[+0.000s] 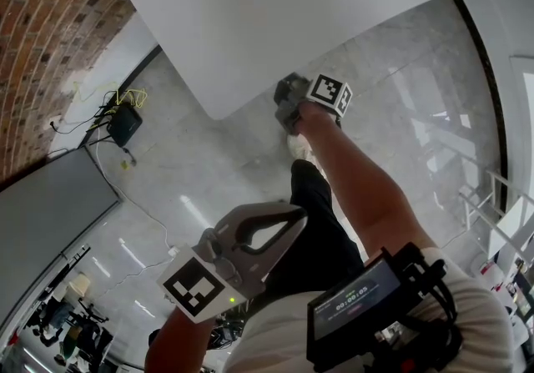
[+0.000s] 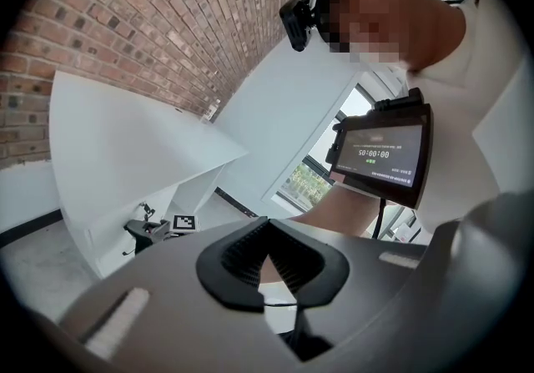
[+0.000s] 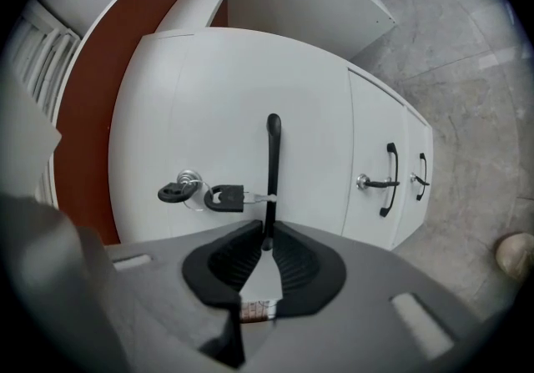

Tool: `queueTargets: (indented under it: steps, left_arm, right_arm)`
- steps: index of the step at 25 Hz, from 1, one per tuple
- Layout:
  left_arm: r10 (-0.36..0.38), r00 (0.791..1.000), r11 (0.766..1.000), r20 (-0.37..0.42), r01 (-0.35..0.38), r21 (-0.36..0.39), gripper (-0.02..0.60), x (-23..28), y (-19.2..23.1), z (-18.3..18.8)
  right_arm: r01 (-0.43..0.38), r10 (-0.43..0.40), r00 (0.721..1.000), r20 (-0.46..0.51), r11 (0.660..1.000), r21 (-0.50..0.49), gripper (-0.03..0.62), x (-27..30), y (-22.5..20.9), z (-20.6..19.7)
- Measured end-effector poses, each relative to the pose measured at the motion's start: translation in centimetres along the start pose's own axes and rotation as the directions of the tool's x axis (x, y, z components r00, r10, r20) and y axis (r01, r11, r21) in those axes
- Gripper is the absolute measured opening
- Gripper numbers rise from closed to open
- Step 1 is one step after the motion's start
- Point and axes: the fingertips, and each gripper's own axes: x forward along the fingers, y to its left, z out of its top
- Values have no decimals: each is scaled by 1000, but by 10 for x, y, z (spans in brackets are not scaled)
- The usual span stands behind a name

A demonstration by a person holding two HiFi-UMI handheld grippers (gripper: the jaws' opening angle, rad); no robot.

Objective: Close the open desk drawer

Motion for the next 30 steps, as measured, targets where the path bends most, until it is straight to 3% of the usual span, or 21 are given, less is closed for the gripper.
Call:
queueTargets:
  steps: [11, 30]
  left_arm:
    - [7, 1000, 1000, -11, -7, -16, 6, 0, 9, -4]
    - [-13, 1000, 1000, 3, 13, 4, 6, -14, -19, -11]
  right_arm:
    - [-31, 31, 1000, -5, 1000, -5, 42, 8, 0, 7]
    - [6, -12, 998, -64, 995, -96, 67, -22, 9, -12]
